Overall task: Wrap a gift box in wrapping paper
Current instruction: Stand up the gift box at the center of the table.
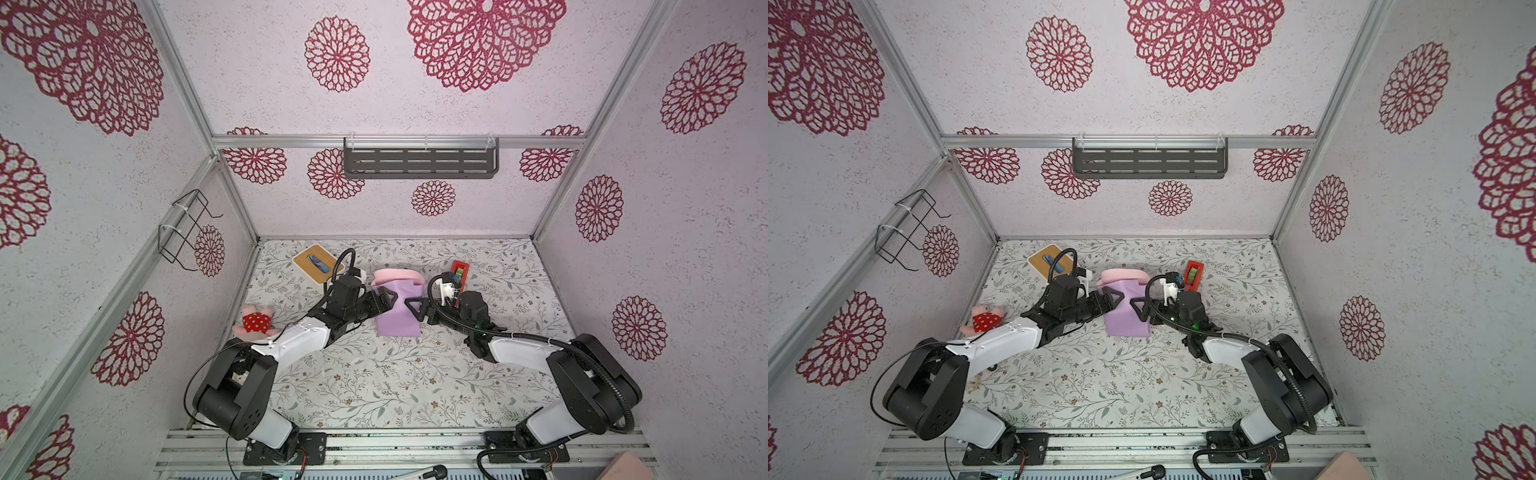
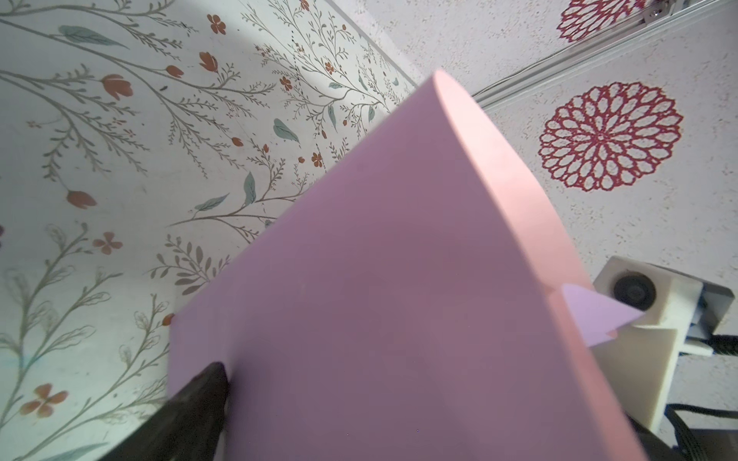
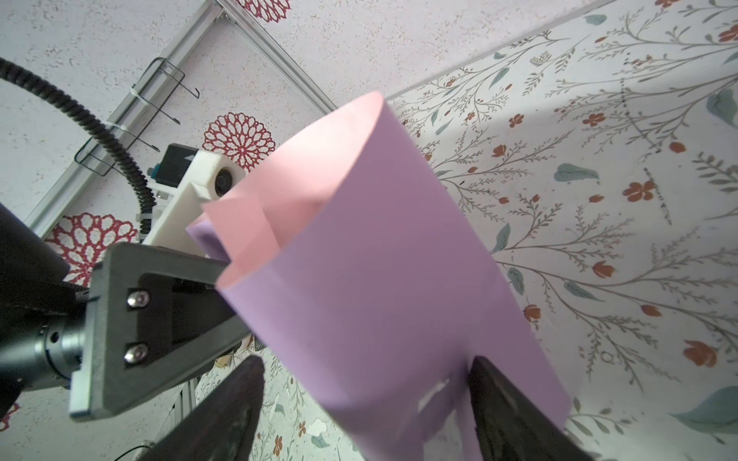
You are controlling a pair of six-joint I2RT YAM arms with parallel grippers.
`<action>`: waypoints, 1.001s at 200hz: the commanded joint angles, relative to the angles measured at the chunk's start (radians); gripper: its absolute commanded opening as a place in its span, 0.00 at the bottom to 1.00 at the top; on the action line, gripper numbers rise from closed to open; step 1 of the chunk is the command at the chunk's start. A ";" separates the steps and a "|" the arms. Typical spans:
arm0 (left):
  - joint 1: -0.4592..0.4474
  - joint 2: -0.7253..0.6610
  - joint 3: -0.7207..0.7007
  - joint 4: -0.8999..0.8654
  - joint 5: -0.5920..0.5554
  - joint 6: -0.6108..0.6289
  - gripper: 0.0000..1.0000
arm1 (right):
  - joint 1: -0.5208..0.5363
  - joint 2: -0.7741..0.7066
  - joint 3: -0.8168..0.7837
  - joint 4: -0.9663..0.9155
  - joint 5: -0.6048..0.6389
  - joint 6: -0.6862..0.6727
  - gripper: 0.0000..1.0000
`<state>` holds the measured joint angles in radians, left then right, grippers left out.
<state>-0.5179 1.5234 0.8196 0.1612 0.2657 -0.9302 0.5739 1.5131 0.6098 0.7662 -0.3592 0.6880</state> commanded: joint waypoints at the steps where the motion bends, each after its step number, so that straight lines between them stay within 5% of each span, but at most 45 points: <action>1: -0.029 -0.035 -0.040 0.084 -0.018 -0.015 0.92 | 0.023 -0.052 -0.042 0.109 0.015 -0.034 0.82; 91: -0.090 -0.073 -0.101 -0.010 -0.206 0.043 0.74 | 0.091 -0.140 -0.174 0.117 0.240 -0.058 0.74; 124: -0.090 -0.051 -0.085 -0.028 -0.211 0.070 0.73 | 0.099 -0.156 -0.129 0.005 0.367 -0.068 0.78; 200: -0.096 -0.031 -0.064 -0.033 -0.201 0.083 0.75 | 0.104 -0.057 0.026 -0.171 0.386 -0.089 0.82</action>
<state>-0.6060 1.4750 0.7399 0.1795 0.0864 -0.8631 0.6716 1.4281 0.5900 0.6792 -0.0288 0.6197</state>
